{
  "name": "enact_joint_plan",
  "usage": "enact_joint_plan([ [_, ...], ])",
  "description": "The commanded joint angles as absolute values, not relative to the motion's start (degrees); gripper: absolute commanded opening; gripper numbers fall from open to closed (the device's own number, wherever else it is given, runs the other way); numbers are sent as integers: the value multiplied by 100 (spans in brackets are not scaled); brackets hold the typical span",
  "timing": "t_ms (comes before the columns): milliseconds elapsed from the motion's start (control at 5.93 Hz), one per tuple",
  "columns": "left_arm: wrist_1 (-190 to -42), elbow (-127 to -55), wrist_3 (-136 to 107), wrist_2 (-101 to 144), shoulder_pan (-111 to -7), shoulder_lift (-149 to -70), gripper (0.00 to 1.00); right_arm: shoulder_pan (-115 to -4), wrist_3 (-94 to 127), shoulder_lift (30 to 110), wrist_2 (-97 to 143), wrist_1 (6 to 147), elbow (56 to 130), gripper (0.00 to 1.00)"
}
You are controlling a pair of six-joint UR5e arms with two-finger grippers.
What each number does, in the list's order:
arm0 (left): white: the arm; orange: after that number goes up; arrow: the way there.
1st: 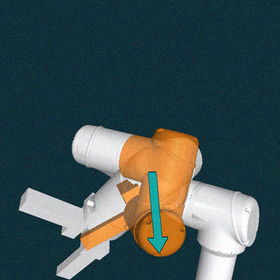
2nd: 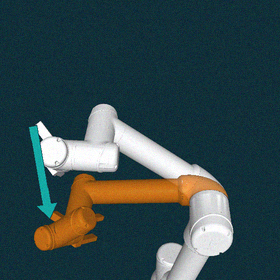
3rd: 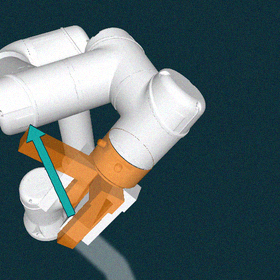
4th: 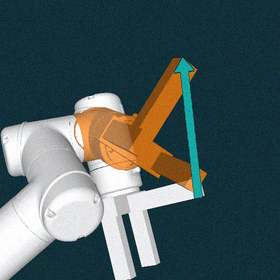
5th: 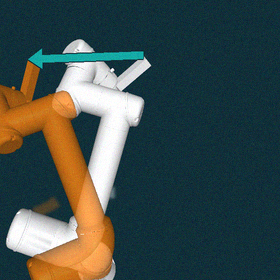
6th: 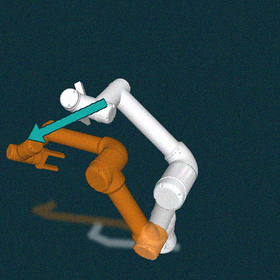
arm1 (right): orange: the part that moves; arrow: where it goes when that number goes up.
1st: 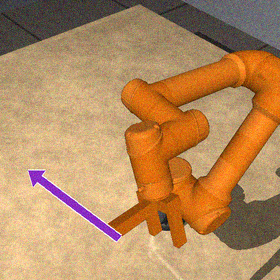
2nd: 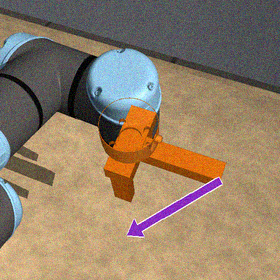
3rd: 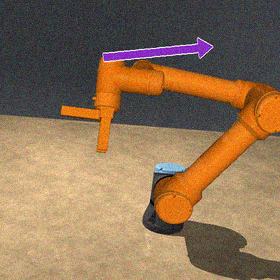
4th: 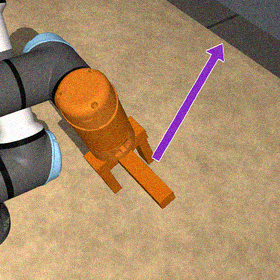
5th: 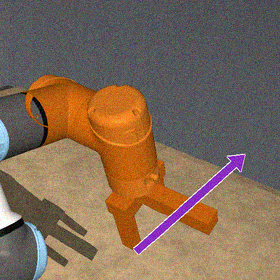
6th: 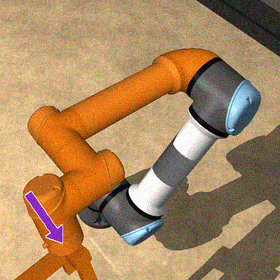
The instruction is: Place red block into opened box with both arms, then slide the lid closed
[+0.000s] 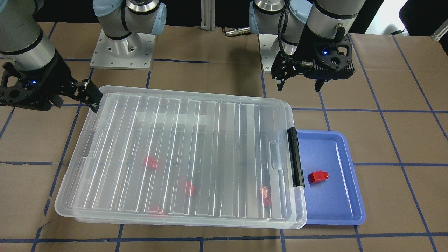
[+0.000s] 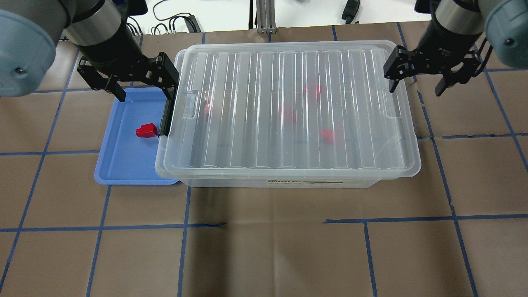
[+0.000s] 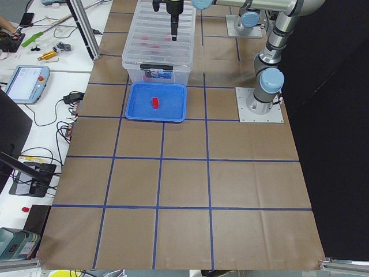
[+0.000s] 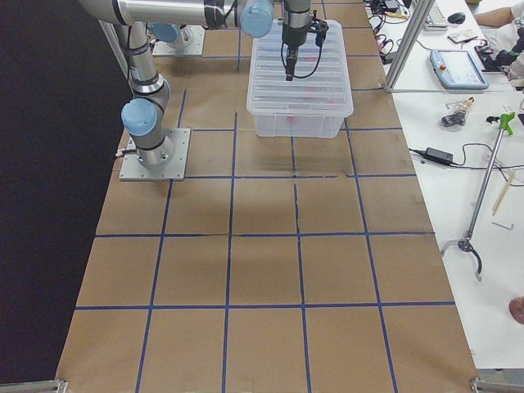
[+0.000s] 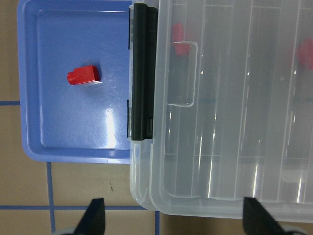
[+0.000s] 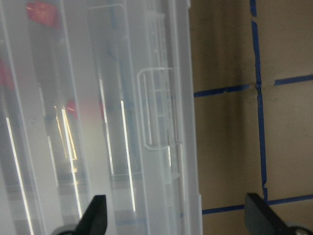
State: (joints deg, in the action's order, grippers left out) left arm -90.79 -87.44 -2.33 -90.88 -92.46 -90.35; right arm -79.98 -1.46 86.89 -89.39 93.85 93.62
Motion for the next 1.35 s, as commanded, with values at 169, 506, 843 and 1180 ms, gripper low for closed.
enact_joint_plan([
  [169,-9079,-8745,-229,-9088,-9246,-9035,99,-7620,-527,8675,-8938,10848,10605,100],
  [506,-9079,-8745,-220,-9088,-9246,-9035,99,-7620,-736,8666,-8938,11021,10732,100],
  [843,-9079,-8745,-220,-9088,-9246,-9035,99,-7350,-1720,8526,-8973,11353,10723,100],
  [1180,-9079,-8745,-220,-9088,-9246,-9035,99,-6788,-2510,8517,-9088,11364,10705,100],
])
